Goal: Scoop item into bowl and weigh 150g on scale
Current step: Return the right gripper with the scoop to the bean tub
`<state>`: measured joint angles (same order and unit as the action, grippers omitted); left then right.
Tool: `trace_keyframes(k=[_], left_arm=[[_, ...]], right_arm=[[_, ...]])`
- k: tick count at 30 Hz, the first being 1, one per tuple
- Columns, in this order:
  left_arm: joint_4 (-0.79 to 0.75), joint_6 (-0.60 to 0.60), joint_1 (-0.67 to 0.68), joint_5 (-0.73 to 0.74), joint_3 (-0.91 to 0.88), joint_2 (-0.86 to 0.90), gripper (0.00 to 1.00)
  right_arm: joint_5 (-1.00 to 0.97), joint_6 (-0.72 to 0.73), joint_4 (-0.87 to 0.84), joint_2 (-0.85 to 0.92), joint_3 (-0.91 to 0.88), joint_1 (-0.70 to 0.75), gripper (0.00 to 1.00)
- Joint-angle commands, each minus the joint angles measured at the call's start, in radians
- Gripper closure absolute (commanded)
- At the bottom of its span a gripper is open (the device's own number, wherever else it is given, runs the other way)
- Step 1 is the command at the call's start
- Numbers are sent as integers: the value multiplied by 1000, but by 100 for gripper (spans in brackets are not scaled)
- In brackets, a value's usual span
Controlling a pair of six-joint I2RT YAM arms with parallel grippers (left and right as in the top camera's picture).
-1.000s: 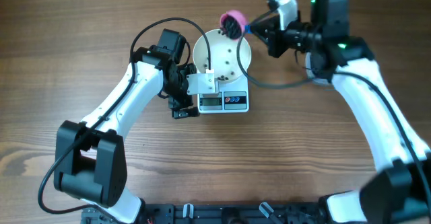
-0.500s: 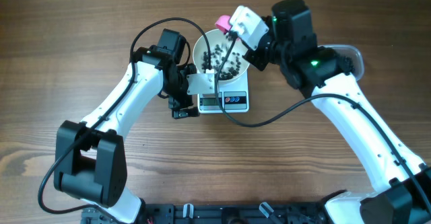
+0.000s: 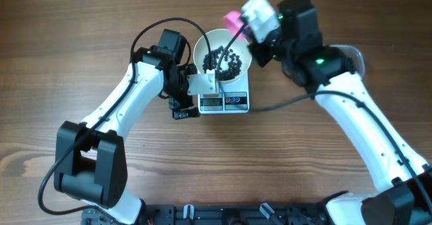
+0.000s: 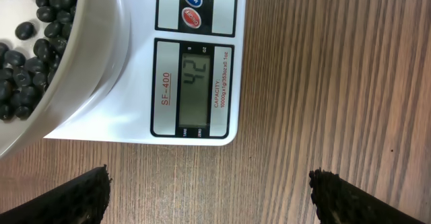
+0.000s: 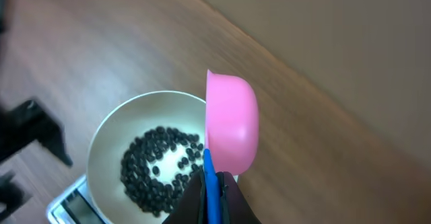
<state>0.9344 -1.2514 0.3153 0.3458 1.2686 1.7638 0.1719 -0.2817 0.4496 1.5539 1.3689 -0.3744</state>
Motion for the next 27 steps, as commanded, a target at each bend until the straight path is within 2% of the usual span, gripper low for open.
trace_keyframes(k=[1,8,11,13,16,18,23,27], left_arm=[[0,0,3,24,-1,6,0],[0,0,3,24,-1,6,0],[0,-1,3,24,-1,6,0],[0,0,3,24,-1,6,0],[0,0,3,24,-1,6,0],[0,0,3,24,-1,6,0],[0,0,3,24,-1,6,0],[0,0,3,24,-1,6,0]], right_arm=[[95,213,53,11,7,142,96],[113,229,291,11,7,514,96],[71,229,319,11,7,612,96],[38,229,337,11,7,642,96],[-160,228,374,13,4,641,96],[-198,228,372,13,-19,641,96],[-192,230,288,60,-133,640,96],[-100,232,294,144,-133,639,96]])
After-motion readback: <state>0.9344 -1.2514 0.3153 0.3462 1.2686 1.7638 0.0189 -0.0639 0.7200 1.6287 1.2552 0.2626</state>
